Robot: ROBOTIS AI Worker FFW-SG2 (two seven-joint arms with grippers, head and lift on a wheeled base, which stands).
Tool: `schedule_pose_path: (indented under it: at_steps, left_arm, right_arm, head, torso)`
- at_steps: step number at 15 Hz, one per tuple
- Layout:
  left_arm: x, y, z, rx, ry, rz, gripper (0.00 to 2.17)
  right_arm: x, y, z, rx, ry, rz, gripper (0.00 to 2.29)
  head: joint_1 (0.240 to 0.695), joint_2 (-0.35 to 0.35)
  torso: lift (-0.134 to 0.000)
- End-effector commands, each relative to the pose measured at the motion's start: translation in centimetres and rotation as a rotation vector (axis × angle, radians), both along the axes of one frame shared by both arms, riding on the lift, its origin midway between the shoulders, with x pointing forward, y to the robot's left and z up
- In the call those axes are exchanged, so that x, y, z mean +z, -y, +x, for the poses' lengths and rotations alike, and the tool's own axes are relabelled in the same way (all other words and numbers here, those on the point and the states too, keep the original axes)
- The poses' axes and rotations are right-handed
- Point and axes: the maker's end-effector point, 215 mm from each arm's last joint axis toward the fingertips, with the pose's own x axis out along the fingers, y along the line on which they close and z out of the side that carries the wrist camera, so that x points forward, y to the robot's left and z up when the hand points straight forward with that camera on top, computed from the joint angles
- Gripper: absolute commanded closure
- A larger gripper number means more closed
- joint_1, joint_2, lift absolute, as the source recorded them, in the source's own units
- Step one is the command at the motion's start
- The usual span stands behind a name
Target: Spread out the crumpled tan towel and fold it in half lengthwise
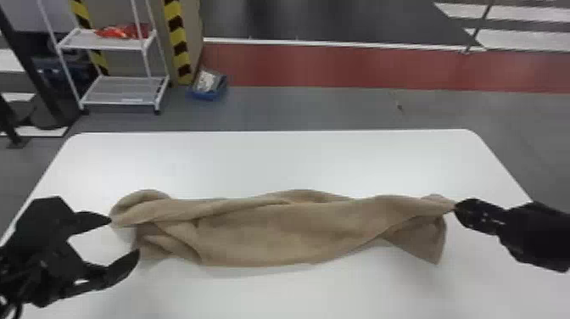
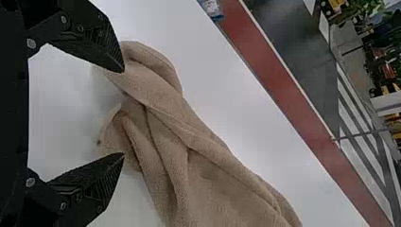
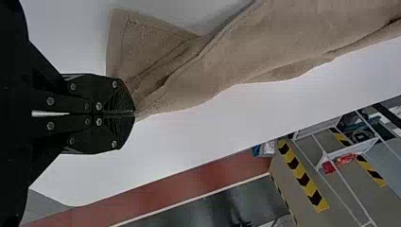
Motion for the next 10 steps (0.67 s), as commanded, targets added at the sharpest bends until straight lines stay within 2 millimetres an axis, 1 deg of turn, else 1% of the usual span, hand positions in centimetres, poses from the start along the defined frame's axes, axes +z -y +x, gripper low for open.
schedule_pose_path:
  at_steps: [1,3,5,8,10]
  left_arm:
    - [-0.8,0.5,-0.5,-0.022,-0.027,0.002,0.33]
    - [-1.3,1.1,-1.6,-0.042,-0.049,0.01,0.33]
    - [-1.6,1.8,-2.2,-0.061,-0.059,0.017,0.33]
    - [-2.1,1.9,-2.0,-0.078,-0.045,0.065,0.33]
    - [-2.4,1.3,-1.5,-0.069,-0.042,0.084,0.33]
  right_arm:
    - [0.0,0.1,0.0,-0.002,0.0,0.002,1.32]
    - [0.0,0.0,0.1,-0.004,0.001,0.009,1.32]
    - [0.2,-0.1,0.3,-0.007,0.004,0.017,1.32]
    - [0.1,-0.2,0.3,-0.009,0.004,0.023,1.32]
    - [0.1,-0.1,0.3,-0.014,0.004,0.027,1.32]
  head:
    - [0.695,-0.077]
    - [0.695,-0.089]
    - [0.695,-0.094]
    - [0.695,-0.104]
    - [0.695,-0.104]
  torso:
    - [-0.124]
    - [-0.124]
    - [-0.124]
    - [-0.124]
    - [-0.124]
